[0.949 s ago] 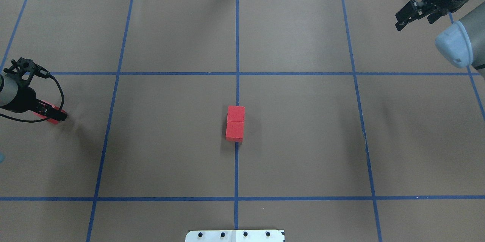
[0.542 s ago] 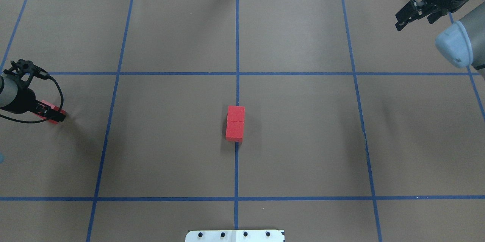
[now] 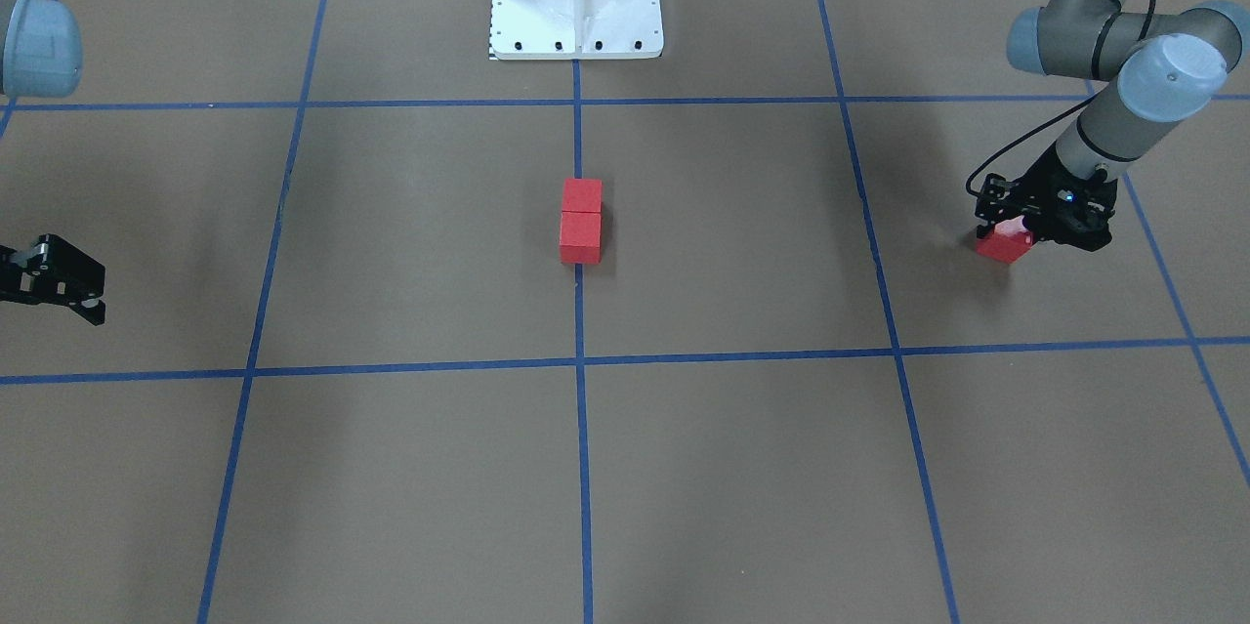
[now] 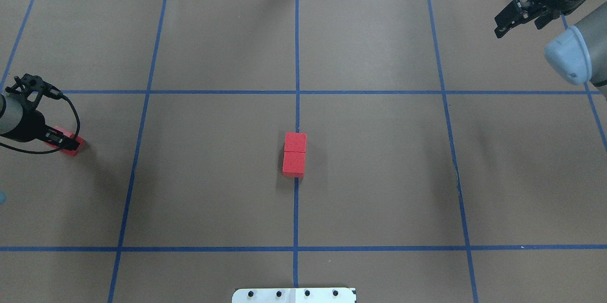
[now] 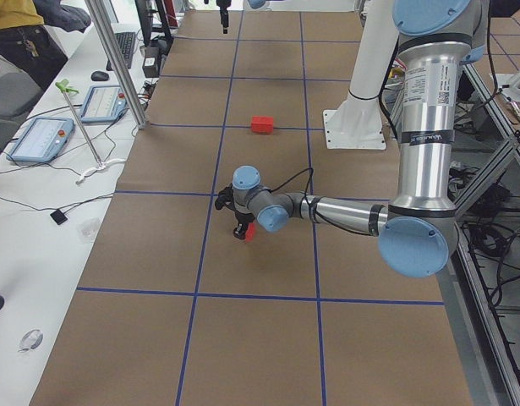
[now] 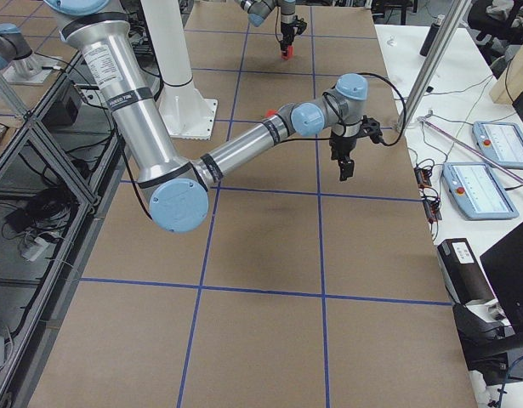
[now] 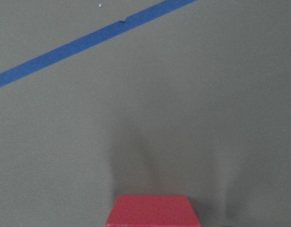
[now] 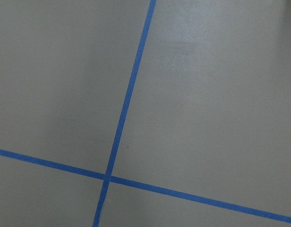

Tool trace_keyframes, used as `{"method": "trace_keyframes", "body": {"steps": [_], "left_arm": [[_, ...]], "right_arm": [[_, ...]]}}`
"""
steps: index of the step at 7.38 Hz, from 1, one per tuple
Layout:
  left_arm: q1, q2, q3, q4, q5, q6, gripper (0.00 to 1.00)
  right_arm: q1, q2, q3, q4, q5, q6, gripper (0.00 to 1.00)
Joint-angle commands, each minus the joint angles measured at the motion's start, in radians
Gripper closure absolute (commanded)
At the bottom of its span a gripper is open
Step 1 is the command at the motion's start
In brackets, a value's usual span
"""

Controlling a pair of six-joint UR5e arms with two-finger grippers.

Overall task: Form red blocks into L shape at center
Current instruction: 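Close the left gripper on the red cube, then lift and carry the red cube with the left gripper toward the center cubes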

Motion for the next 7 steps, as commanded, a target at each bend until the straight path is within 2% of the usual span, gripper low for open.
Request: {"method": "trace_keyframes", "body": {"steps": [1,4,6,7], "left_arm": [[0.000,-0.034,-0.017,0.000,-0.001,0.076,1.00],[-0.031,-0.179,-0.057,-0.011,0.042,0.481,1.00],[-0.031,-0.198,-0.103,-0.029,0.060,0.473,1.00],[-0.028,-0.220,-0.120,-0.047,0.153,0.468,1.00]], "right_arm": [[0.000,0.000,0.005,0.000,-0.002,0.000,0.00],[0.000,0.000,0.005,0.000,-0.002,0.000,0.00],[-0.002,0.002,0.003,0.000,-0.003,0.000,0.00],[-0.002,0.002,0.003,0.000,-0.002,0.002,0.00]]}}
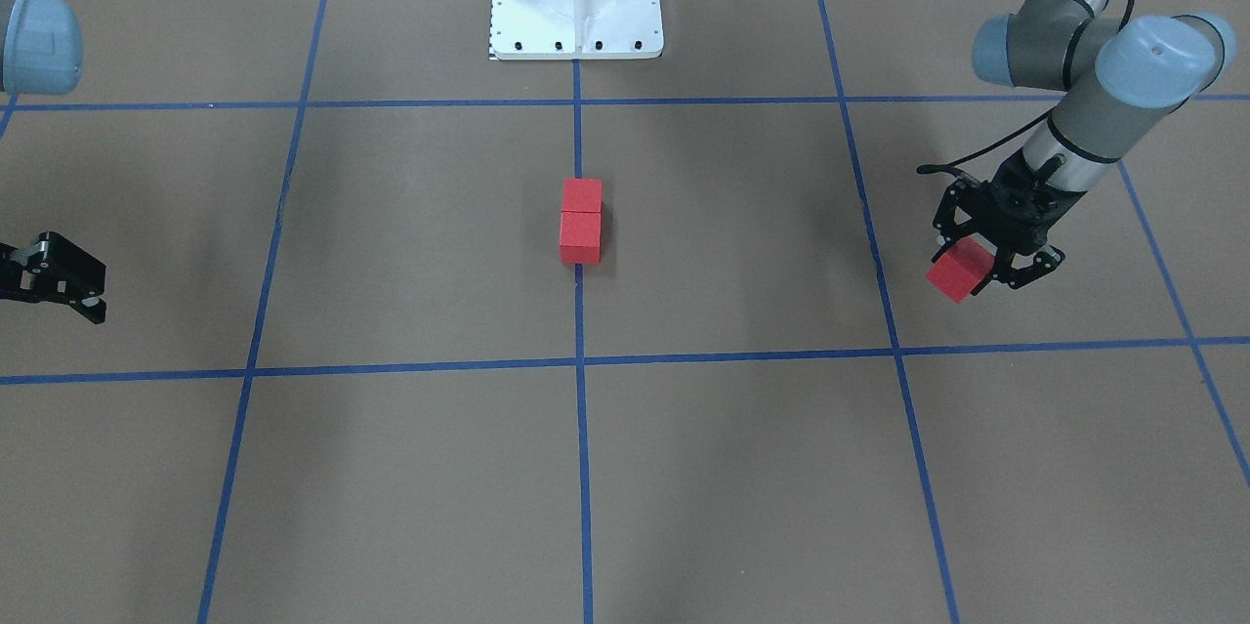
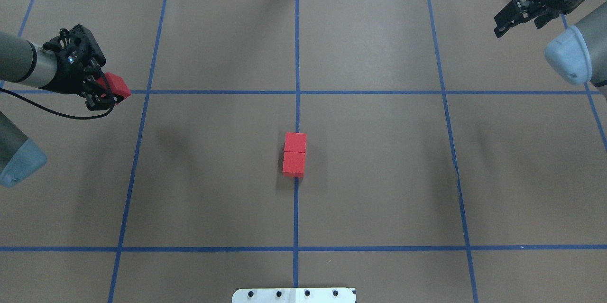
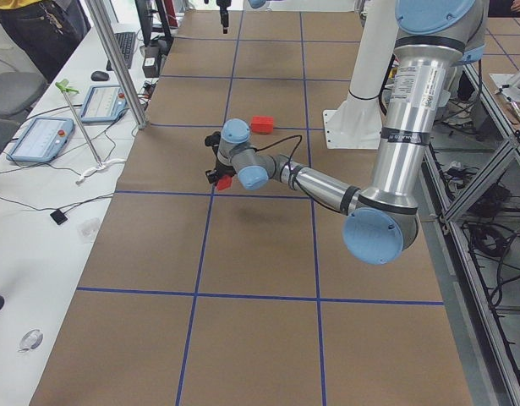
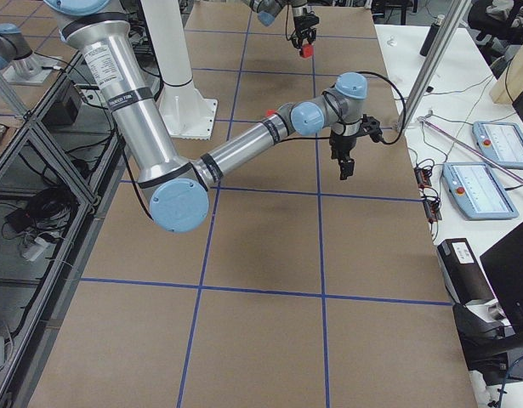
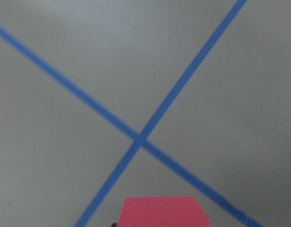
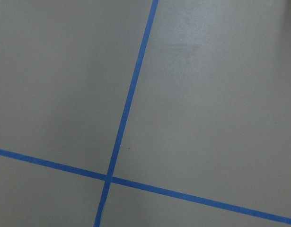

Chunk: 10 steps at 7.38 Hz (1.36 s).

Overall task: Form red blocks into L shape at center
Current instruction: 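Lift and carry the red cube with the left gripper toward the center cubes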

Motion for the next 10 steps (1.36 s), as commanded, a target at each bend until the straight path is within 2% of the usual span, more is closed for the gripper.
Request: {"method": "trace_keyframes", "body": {"steps": [1,2,3,6,7,8,10], "left_arm": [[0.034,-0.081,0.013,0.019,0.086,0.041,1.00],[0.063,-0.206,0.021,0.188,0.092,0.136,1.00],[0.098,-0.334,0.014,0.383,0.092,0.147,1.00],[0.224,-0.436,0.024,0.443,0.115,0.137,1.00],[0.267,-0.441,0.014,0.510,0.210,0.138,1.00],[0.313,-0.442,0.011,0.517,0.258,0.135,1.00],[0.342,-0.444,0.012,0.532,0.266,0.147,1.00]], "right_arm": [[-0.001,0.000,0.001,-0.002,0.001,0.001,0.00],[-0.001,-0.001,0.000,0.000,0.001,0.001,0.00],[-0.001,-0.001,0.001,-0.002,0.001,0.001,0.00],[-0.001,-0.003,0.000,-0.002,0.001,0.003,0.00],[-0.001,-0.003,-0.002,-0.002,0.001,0.001,0.00],[0.001,-0.004,-0.002,-0.002,0.001,0.003,0.00],[-0.001,-0.004,-0.002,-0.002,0.002,0.003,0.00]]}}
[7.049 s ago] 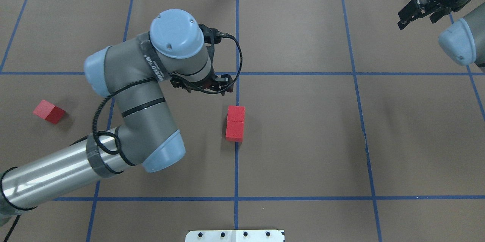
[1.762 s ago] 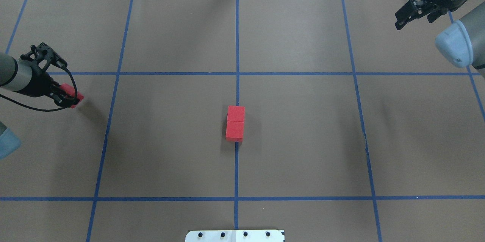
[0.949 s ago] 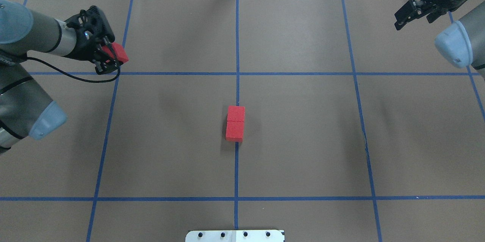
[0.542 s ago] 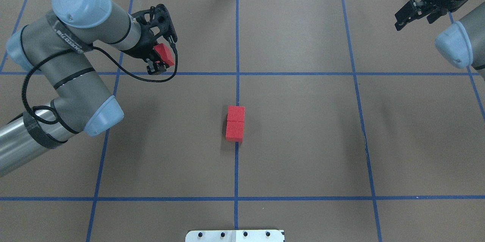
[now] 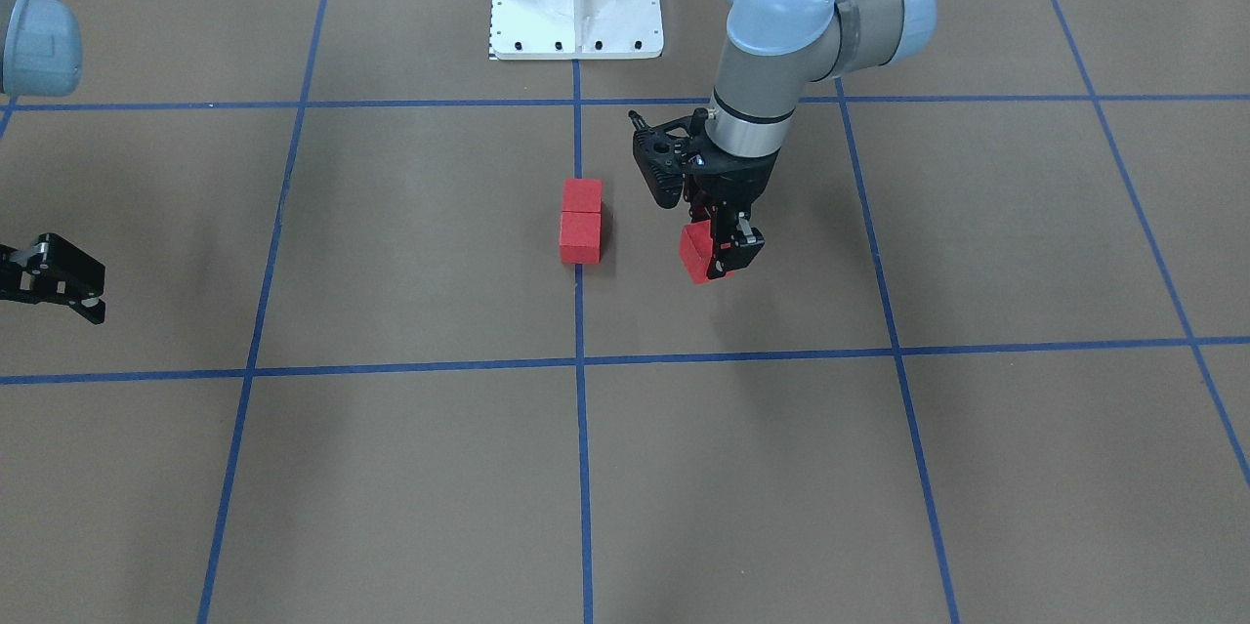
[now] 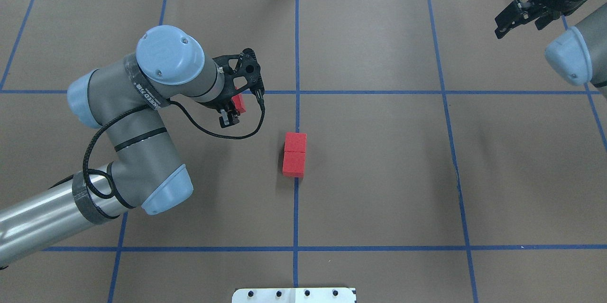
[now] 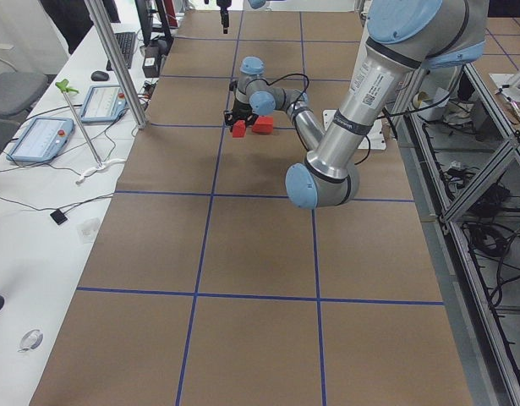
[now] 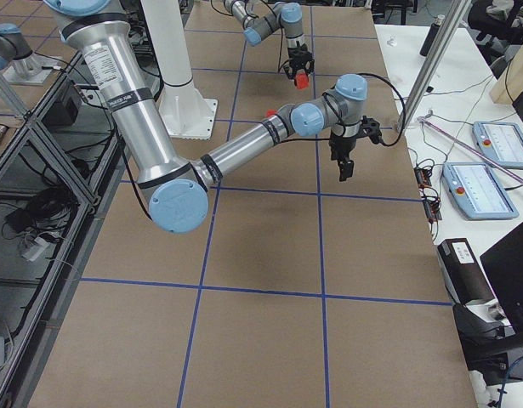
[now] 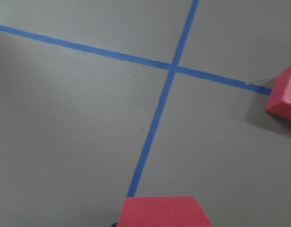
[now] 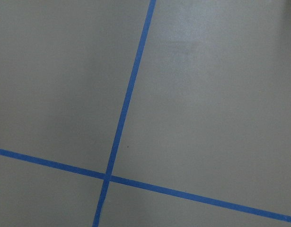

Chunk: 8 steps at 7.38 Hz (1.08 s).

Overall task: Form red blocks into L shape at center
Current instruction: 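Lift and carry the red cube with the left gripper toward the center cubes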

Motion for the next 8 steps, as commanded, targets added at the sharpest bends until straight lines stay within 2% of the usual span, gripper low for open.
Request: {"method": "trace_keyframes", "body": {"steps": [1,3,5,6,8], "left_arm": [[0.033,-0.004,-0.001,0.009,0.007,0.022,1.00],[0.019,-0.027,0.003,0.047,-0.115,0.032,1.00],[0.001,-0.034,0.038,0.116,-0.122,0.310,1.00],[0.005,-0.047,0.057,0.115,-0.125,0.347,1.00],[0.020,-0.147,0.165,0.098,-0.124,0.339,1.00]], "right_arm": [[0.001,0.000,-0.002,0.000,0.001,0.000,0.00],[-0.001,0.000,-0.002,-0.002,0.001,0.000,0.00],[-0.001,0.000,-0.003,0.000,0.001,0.000,0.00],[-0.001,-0.002,-0.002,-0.002,0.002,0.000,0.00],[0.001,-0.002,-0.003,-0.002,0.002,0.000,0.00]]}}
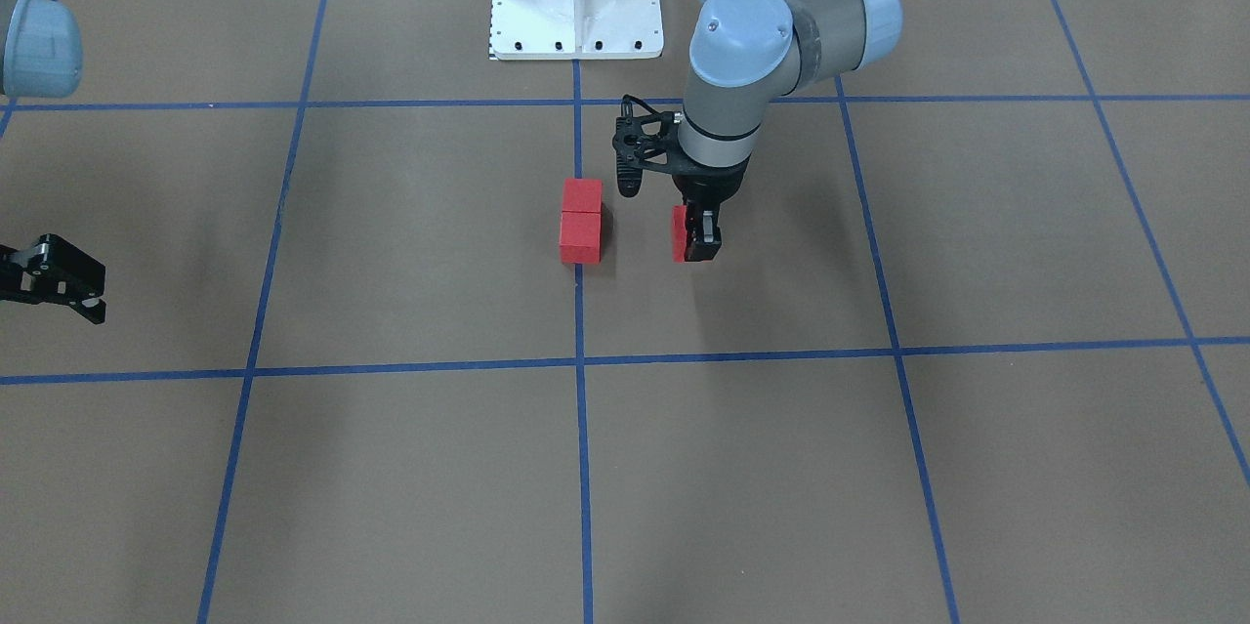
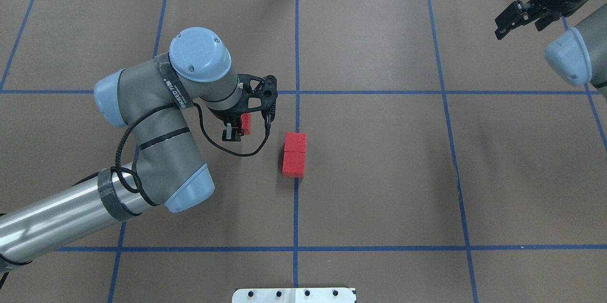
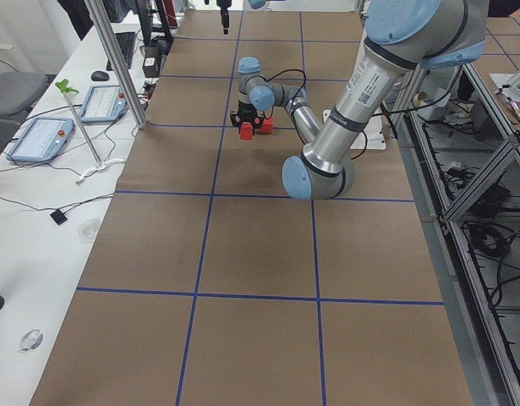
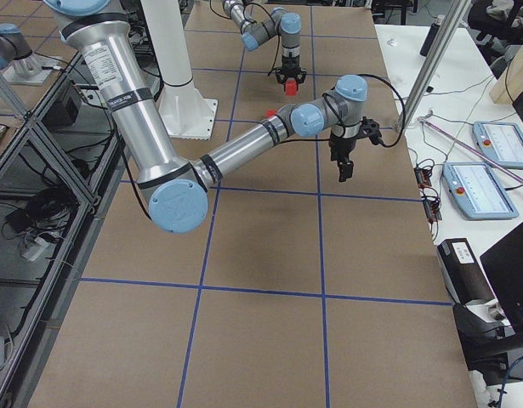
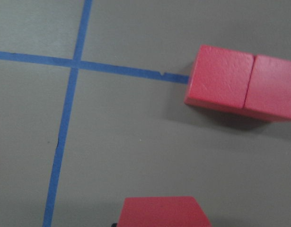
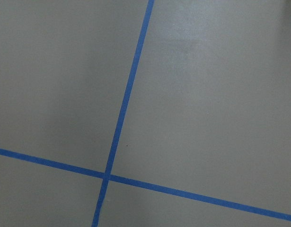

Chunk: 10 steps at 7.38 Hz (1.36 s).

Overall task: Form red blocks into L shape at center
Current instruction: 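Lower the held cube beside the center cube nearest the robot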

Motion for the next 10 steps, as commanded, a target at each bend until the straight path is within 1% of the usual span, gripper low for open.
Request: {"method": "trace_keyframes", "body": {"steps": [1,3,4,5,10], "left_arm": [[0.021,-0.057,0.076,-0.013,0.000,0.008,1.00],[0.044,-0.056,0.077,-0.027,0.000,-0.018,1.00],[0.055,-0.053,0.082,-0.068,0.001,-0.036,1.00],[0.060,-0.054,0.090,-0.076,0.001,-0.039,1.00],[0.081,-0.054,0.097,-0.077,0.003,-0.072,1.00]], "right_arm": [[0.000,0.000,0.000,0.000,0.000,0.000,0.00],[0.000,0.000,0.000,0.000,0.000,0.000,0.00],[0.000,0.001,0.000,0.000,0.000,0.000,0.00],[0.000,0.001,0.000,0.000,0.000,0.000,0.00],[0.000,0.000,0.000,0.000,0.002,0.002,0.00]]}}
